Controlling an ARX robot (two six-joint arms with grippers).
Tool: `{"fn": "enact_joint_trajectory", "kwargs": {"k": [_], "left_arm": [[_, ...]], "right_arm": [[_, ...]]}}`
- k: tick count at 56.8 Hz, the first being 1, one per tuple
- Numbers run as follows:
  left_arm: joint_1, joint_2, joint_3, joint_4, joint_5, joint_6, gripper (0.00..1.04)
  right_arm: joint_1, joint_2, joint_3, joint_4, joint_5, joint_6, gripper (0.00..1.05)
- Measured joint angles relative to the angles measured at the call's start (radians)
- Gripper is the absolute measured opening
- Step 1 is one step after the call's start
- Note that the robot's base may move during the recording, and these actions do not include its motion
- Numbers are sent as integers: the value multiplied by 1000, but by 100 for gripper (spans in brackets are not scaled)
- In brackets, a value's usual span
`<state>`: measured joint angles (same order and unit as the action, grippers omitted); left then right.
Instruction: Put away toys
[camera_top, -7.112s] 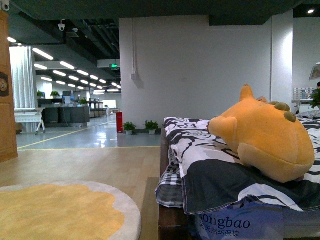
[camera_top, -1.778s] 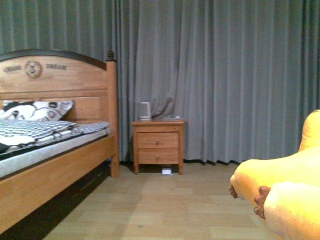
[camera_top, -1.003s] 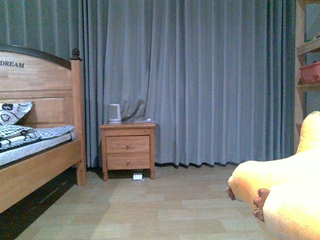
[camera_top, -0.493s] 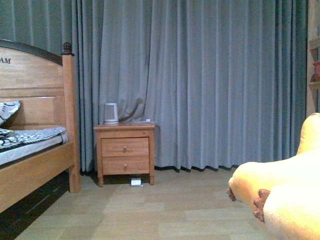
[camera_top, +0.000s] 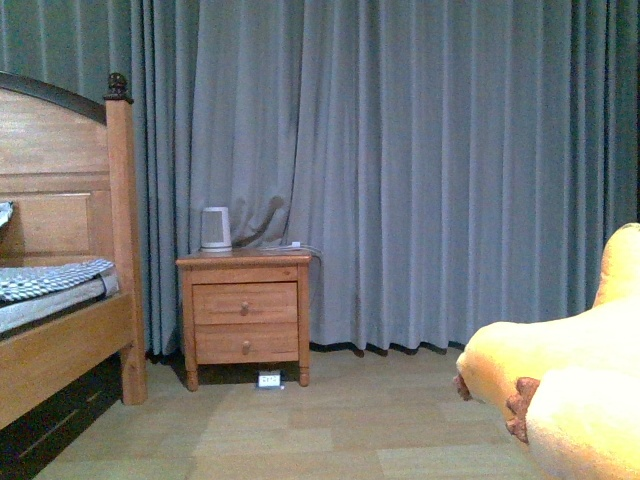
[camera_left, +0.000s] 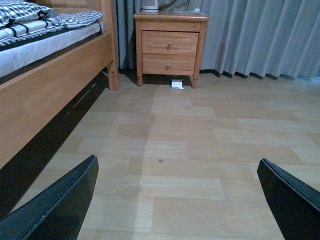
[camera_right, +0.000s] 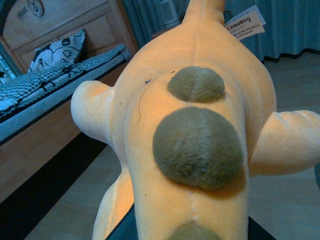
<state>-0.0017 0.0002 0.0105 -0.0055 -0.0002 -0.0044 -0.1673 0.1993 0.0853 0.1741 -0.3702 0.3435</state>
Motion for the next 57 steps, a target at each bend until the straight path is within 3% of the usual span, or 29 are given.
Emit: {"fn": "enact_joint_trajectory", "kwargs": {"k": [57], "left_arm": [[0, 0, 0, 0, 0, 0, 99]], "right_arm": [[0, 1, 0, 0, 0, 0, 17]]}}
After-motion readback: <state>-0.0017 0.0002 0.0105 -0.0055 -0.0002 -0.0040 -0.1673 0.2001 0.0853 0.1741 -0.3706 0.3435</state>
